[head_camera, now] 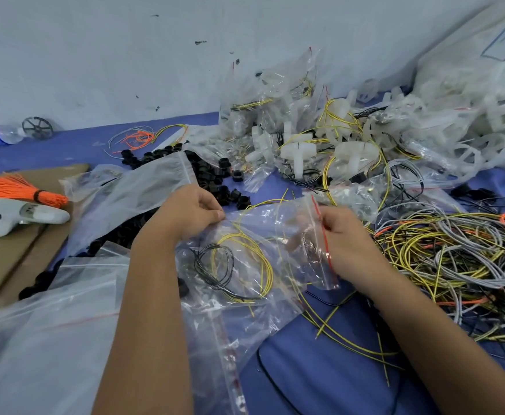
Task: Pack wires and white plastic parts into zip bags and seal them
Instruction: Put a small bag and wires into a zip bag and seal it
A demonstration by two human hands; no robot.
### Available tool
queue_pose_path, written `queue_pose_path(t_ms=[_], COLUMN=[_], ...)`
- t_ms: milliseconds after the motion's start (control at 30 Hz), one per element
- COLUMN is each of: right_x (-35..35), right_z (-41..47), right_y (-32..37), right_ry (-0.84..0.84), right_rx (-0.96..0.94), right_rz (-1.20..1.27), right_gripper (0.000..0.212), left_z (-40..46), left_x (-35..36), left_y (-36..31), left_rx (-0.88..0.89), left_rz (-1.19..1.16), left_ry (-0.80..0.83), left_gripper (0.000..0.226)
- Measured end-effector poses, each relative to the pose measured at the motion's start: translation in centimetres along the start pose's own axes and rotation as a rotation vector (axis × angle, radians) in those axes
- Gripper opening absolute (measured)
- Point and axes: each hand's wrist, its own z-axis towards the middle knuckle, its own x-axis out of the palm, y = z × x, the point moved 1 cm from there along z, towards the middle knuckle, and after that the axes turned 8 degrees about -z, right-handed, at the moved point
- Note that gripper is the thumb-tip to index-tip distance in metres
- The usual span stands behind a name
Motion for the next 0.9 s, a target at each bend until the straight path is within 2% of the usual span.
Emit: queue_pose_path(t_ms=[100,167,267,333,400,567,767,900], right_x=[-0.8,-1.3,-1.3,-1.3,-1.6,-2.4,-3.8,-4.8], right_z=[0.1,0.3,-0.1,-0.2,-0.2,-0.1,0.0,0.0], right_y=[0.4,0.6,0.4,0.2,0.2,-0.2,-0.6,-0.1], right_ry=[0.004,0.07,0.029,-0.031,-0.105,-0.382,-0.587,-0.671], right_rx=[0.169,0.203,0.11,0.075,0.027,-0.076,-0.004,-0.026], right_rz=[0.372,0.423,0.279,0.238,0.13,-0.314,-0.351,-0.357], right_gripper=[0.05,0.057,0.03,0.031,0.029,0.022,0.011,0.003], left_z=[0.1,0.2,0.4,0.3,-0.2,-1.9,-1.8,-2.1], left_x=[0.1,0.5,2.5,5.0,8.2,14.5,16.0,16.4], left_y=[-0.3,-1.4,-4.8,-7.6,-9.6,-10.9,-9.9,-10.1], left_rx=[-0.011,0.043,0.171,0.203,0.21,0.212,0.174,0.254], left_rz=[0.052,0.032,-0.173,-0.4,-0.528,-0.419,-0.398,-0.337], left_ry=[-0.072,-0.206,-0.369,-0.416,-0.425,-0.33,-0.297,-0.28], left_gripper=[0.014,0.015,0.033,0.04,0.043,0.044,0.037,0.042])
